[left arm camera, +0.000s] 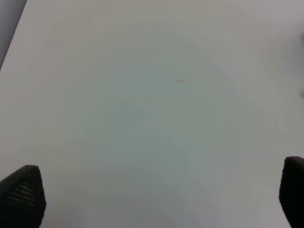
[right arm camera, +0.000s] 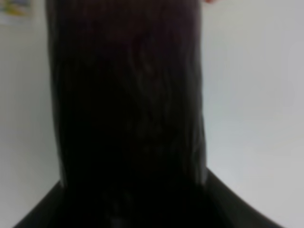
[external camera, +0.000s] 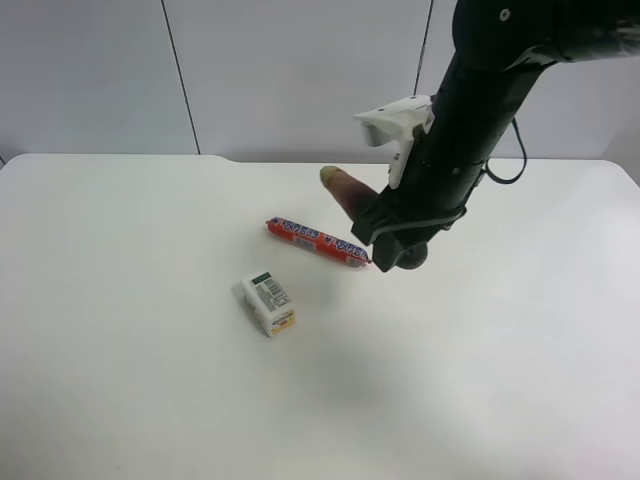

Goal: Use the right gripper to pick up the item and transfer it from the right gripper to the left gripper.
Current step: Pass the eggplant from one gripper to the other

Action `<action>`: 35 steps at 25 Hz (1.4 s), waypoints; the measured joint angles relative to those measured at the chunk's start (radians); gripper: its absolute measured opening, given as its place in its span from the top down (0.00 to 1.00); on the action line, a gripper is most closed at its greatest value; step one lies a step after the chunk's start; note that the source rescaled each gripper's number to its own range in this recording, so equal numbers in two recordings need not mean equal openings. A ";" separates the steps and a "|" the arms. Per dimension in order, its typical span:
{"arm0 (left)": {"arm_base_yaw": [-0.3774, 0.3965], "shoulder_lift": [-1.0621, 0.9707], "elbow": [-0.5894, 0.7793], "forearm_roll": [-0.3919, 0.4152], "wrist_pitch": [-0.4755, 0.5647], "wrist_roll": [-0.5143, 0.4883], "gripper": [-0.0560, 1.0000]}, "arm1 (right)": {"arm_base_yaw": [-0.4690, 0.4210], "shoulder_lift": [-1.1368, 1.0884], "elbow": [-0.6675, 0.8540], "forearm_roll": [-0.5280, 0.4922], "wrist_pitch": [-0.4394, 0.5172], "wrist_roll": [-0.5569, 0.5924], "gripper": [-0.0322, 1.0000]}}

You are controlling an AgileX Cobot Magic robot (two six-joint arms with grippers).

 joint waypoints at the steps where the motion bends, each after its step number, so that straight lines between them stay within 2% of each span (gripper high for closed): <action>1: 0.000 0.006 0.000 0.000 0.000 0.000 0.00 | 0.030 0.000 0.000 0.000 -0.014 -0.011 0.97; 5: 0.000 0.071 0.000 -0.011 0.000 0.002 0.00 | 0.129 0.000 0.000 0.001 -0.055 -0.067 0.97; 8: 0.000 0.152 -0.014 -0.064 0.007 0.004 0.00 | 0.164 0.000 0.000 0.010 -0.075 -0.107 0.97; 12: 0.000 0.276 -0.050 -0.208 0.007 0.045 0.00 | 0.175 0.000 0.000 0.021 -0.076 -0.144 0.97; 16: -0.040 0.370 -0.080 -0.364 0.005 0.165 0.00 | 0.175 0.000 0.000 0.052 -0.062 -0.193 0.97; 19: -0.105 0.422 -0.099 -0.408 0.004 0.255 0.00 | 0.175 0.000 0.000 0.081 -0.042 -0.214 0.97; 24: -0.232 0.510 -0.143 -0.384 0.005 0.322 0.00 | 0.175 0.000 0.000 0.128 0.003 -0.243 0.97; 30: -0.398 0.618 -0.165 -0.272 0.004 0.360 0.00 | 0.175 0.000 0.000 0.194 0.053 -0.291 0.97; 35: -0.491 0.676 -0.165 -0.187 0.001 0.411 0.00 | 0.175 0.000 0.000 0.248 0.093 -0.347 0.97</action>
